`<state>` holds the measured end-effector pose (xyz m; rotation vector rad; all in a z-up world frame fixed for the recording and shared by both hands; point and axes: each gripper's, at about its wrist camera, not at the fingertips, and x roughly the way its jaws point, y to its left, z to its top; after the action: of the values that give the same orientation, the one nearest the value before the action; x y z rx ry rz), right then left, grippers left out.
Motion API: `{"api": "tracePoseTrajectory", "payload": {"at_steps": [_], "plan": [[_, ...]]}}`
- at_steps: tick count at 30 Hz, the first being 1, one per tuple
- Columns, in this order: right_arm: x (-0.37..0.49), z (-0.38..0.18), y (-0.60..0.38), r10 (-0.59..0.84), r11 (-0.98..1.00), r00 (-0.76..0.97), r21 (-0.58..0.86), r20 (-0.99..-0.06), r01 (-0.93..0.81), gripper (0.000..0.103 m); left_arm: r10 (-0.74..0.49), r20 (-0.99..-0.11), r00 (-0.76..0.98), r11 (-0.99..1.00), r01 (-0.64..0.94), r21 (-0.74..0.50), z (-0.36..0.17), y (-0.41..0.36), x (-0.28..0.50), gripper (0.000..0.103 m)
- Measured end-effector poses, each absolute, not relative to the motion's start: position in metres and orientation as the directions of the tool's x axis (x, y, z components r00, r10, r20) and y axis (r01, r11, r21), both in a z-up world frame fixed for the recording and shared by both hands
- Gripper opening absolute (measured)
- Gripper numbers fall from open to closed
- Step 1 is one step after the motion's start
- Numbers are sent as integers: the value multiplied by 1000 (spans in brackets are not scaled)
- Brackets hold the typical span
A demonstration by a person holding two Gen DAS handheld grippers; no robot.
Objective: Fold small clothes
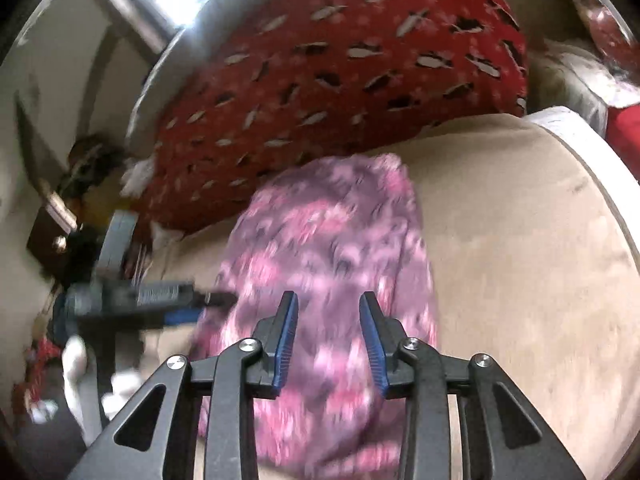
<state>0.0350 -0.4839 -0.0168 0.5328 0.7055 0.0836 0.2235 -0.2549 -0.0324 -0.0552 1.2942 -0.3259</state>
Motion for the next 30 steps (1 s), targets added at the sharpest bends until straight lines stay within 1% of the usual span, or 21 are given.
{"api": "tracePoseTrajectory", "payload": {"at_steps": [1, 3, 5, 7, 8, 9, 12, 13, 16, 18, 19, 22, 23, 24, 25, 26, 27, 28, 29, 30], "plan": [[32, -23, -479, 232, 884, 745, 455, -625, 107, 39, -271, -935, 228, 951, 211, -224, -29, -252, 216, 80], [31, -47, -468, 162, 935, 663, 328, -731, 133, 40, -273, -927, 258, 951, 217, -219, -23, -241, 193, 80], [22, -47, -466, 155, 947, 680, 304, -716, 104, 41, -259, -927, 270, 948, 253, -191, -29, -235, 170, 80], [28, -41, -473, 183, 931, 661, 345, -728, 122, 41, -228, -942, 247, 941, 304, -148, -46, -237, 158, 81], [30, -36, -479, 194, 917, 675, 376, -712, 133, 41, -226, -942, 248, 938, 318, -142, -49, -237, 157, 81], [32, -28, -490, 195, 892, 710, 423, -677, 158, 42, -235, -939, 251, 936, 318, -150, -47, -236, 157, 80], [42, -8, -517, 193, 810, 786, 547, -587, 210, 44, -322, -917, 236, 925, 284, -252, -27, -235, 175, 80], [52, -4, -523, 190, 799, 794, 561, -577, 216, 44, -342, -907, 246, 922, 276, -273, -17, -237, 184, 80], [84, 7, -522, 175, 825, 791, 526, -586, 207, 44, -369, -878, 305, 915, 283, -286, 14, -255, 215, 80], [104, 11, -517, 184, 838, 791, 514, -583, 184, 44, -355, -871, 340, 918, 302, -256, 26, -274, 234, 80], [117, 11, -516, 196, 840, 790, 515, -581, 170, 41, -348, -871, 346, 919, 310, -243, 26, -282, 242, 80], [149, -2, -516, 168, 851, 771, 485, -614, 200, 39, -282, -894, 348, 937, 301, -179, 5, -303, 266, 80], [157, -12, -516, 133, 859, 747, 452, -651, 241, 37, -248, -914, 321, 943, 295, -153, -11, -310, 274, 81], [167, -26, -518, 86, 869, 701, 397, -708, 295, 35, -217, -940, 263, 949, 283, -139, -33, -314, 285, 84], [176, -47, -521, 52, 876, 632, 339, -773, 342, 42, -226, -954, 197, 950, 263, -171, -52, -313, 293, 87], [177, -55, -524, 39, 871, 628, 335, -777, 359, 48, -284, -939, 196, 945, 225, -239, -54, -303, 298, 90], [174, -56, -531, 65, 847, 641, 382, -765, 370, 48, -326, -927, 184, 936, 205, -288, -50, -296, 300, 90], [171, -56, -539, 103, 818, 654, 438, -749, 373, 48, -345, -923, 170, 930, 197, -311, -49, -292, 302, 88], [167, -54, -543, 122, 806, 666, 465, -736, 367, 48, -376, -914, 154, 920, 182, -348, -45, -284, 302, 86], [160, -48, -545, 119, 806, 678, 470, -726, 361, 48, -407, -900, 156, 909, 170, -382, -40, -276, 301, 86]]}}
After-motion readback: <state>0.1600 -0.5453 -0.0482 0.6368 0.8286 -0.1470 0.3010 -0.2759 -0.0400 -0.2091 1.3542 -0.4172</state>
